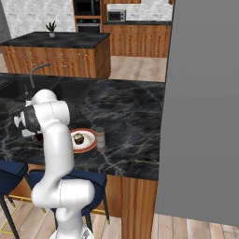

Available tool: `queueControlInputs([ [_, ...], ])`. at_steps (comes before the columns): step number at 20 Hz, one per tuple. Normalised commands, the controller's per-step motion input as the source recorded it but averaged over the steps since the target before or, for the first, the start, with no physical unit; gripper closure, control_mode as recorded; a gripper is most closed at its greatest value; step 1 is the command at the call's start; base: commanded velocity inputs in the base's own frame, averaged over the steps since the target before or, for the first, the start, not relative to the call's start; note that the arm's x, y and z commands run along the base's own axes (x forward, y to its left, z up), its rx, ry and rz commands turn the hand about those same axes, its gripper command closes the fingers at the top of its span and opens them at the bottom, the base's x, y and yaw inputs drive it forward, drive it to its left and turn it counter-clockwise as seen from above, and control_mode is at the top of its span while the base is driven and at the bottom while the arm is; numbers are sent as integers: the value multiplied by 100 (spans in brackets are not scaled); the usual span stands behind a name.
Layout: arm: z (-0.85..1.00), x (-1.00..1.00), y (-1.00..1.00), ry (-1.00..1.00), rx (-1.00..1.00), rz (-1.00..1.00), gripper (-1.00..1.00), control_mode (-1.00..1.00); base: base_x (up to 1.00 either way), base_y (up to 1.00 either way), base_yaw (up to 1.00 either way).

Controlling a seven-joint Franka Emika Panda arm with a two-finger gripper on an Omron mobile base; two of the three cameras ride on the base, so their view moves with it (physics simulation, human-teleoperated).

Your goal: Take the cinnamon bottle from the cabinet and place it on the dining table, next to the plate with the cupcake. Then take the chocolate from the dining counter and place it on the cupcake plate.

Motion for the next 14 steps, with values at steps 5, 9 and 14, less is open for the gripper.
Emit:
queueControlInputs([
  [5, -68, 0, 0, 0, 0, 2, -100, -100, 0, 0, 0],
  [9, -62, 0, 0, 0, 0, 1, 100, -100, 0, 0, 0],
  [14, -28, 0, 0, 0, 0, 0, 100, -100, 0, 0, 0],
])
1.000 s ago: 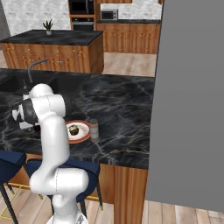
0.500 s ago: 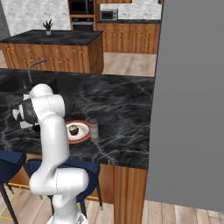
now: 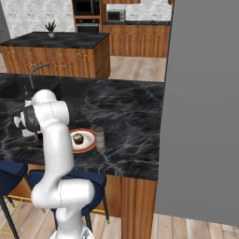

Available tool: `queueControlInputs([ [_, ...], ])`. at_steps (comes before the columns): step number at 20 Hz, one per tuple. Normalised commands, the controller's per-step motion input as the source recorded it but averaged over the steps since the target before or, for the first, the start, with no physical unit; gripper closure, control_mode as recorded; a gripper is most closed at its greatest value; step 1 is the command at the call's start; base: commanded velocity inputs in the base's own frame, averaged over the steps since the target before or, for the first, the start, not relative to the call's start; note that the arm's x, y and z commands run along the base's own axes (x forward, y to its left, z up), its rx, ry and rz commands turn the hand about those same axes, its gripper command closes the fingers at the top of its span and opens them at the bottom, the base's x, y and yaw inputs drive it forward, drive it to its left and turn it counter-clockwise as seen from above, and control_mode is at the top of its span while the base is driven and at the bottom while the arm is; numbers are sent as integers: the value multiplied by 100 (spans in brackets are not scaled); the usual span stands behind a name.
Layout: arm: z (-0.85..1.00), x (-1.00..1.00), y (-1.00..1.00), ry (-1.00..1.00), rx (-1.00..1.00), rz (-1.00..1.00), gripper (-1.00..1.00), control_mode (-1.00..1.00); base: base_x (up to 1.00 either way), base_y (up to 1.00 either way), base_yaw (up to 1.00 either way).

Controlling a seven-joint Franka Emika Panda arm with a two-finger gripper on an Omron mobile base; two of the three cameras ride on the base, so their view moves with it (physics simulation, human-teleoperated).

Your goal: Take the cinnamon bottle from the cabinet and place it on the dining table, next to the plate with the cupcake. Then take the chocolate from the dining counter and place it on the cupcake plate.

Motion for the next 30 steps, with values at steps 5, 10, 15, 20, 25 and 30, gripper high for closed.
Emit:
queueControlInputs([
  [5, 14, -15, -3, 0, 0, 0, 100, -100, 0, 0, 0],
  [10, 54, -50, -48, 0, 2, -3, 100, -100, 0, 0, 0],
  [15, 36, -69, -89, 0, 2, -6, 100, -100, 0, 0, 0],
  [20, 33, -60, -96, 0, 3, -9, 100, -100, 0, 0, 0],
  [25, 4, -6, -76, 3, 0, -17, 100, -100, 0, 0, 0],
  [30, 1, 20, -31, 0, 0, -17, 100, -100, 0, 0, 0],
])
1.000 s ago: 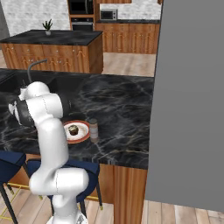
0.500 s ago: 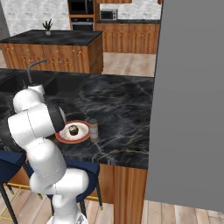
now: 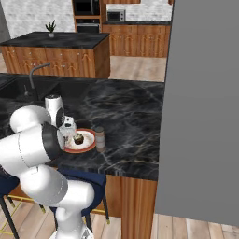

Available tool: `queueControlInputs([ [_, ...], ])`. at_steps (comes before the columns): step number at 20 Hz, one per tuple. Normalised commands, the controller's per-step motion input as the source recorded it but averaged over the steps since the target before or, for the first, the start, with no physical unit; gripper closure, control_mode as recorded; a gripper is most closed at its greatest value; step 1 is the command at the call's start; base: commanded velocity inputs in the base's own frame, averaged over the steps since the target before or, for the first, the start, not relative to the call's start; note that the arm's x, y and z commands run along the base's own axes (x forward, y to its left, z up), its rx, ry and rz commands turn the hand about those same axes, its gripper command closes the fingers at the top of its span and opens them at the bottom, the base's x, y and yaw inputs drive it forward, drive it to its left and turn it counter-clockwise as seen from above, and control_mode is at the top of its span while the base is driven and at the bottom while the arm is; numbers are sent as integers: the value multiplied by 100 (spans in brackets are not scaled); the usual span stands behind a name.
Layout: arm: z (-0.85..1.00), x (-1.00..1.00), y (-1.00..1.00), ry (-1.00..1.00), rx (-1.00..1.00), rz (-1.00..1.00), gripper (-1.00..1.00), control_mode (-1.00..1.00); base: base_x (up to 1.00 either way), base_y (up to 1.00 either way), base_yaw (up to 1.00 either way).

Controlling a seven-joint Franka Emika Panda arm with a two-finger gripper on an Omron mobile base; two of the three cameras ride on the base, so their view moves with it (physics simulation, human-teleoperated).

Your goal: Take the cinnamon bottle from the cabinet and place it on the dining table, next to the plate with the cupcake. Then take the chocolate from the dining counter and place it on the cupcake plate.

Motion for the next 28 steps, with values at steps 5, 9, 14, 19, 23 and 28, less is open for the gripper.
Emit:
queueControlInputs([
  [5, 0, 81, 0, 0, -1, -4, 100, -100, 0, 0, 0],
  [9, 0, 44, 1, 0, -1, -4, 100, -100, 0, 0, 0],
  [14, -10, 4, 7, 0, -1, 0, 100, -100, 0, 0, 0],
  [19, -6, 0, 0, 0, 0, 0, 100, -100, 0, 0, 0],
  [23, 0, 0, 0, 0, 0, 0, -100, -100, 0, 0, 0],
  [28, 0, -3, -5, 0, 0, -1, -100, -100, 0, 0, 0],
])
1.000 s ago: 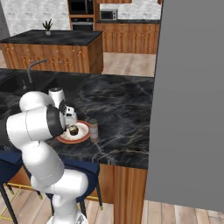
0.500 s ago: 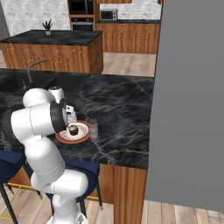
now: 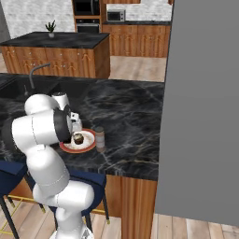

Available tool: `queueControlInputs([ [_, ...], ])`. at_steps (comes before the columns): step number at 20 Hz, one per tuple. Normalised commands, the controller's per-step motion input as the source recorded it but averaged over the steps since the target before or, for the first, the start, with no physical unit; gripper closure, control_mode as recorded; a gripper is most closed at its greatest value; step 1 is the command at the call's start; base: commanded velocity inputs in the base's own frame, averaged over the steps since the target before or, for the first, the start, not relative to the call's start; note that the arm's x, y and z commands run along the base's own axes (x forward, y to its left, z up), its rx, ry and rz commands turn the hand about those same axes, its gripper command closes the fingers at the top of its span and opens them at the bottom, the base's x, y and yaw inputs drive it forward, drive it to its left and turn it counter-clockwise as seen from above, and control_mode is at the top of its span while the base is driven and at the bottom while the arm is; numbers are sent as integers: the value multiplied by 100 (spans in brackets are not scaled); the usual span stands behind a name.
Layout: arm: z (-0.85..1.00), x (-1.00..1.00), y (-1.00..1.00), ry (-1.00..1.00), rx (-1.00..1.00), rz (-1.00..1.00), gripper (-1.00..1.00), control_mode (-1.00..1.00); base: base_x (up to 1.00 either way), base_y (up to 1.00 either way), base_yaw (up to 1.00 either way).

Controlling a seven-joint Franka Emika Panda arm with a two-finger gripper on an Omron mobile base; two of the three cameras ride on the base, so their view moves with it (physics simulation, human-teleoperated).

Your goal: Take the cinnamon bottle from the cabinet and place it on the dining table, next to the plate with the cupcake. Then take the chocolate from the dining counter and place it on the cupcake plate.

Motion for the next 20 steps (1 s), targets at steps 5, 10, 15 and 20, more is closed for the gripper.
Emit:
queueControlInputs([
  [5, 7, -13, -14, -1, 0, -1, -100, -100, 0, 0, 0],
  [10, 88, -39, -1, -8, -5, -1, -100, -100, 0, 0, 0],
  [15, 96, -69, 0, -11, -7, 0, -100, -100, 0, 0, 0],
  [20, 79, -100, 0, -20, -6, 0, -100, -100, 0, 0, 0],
])
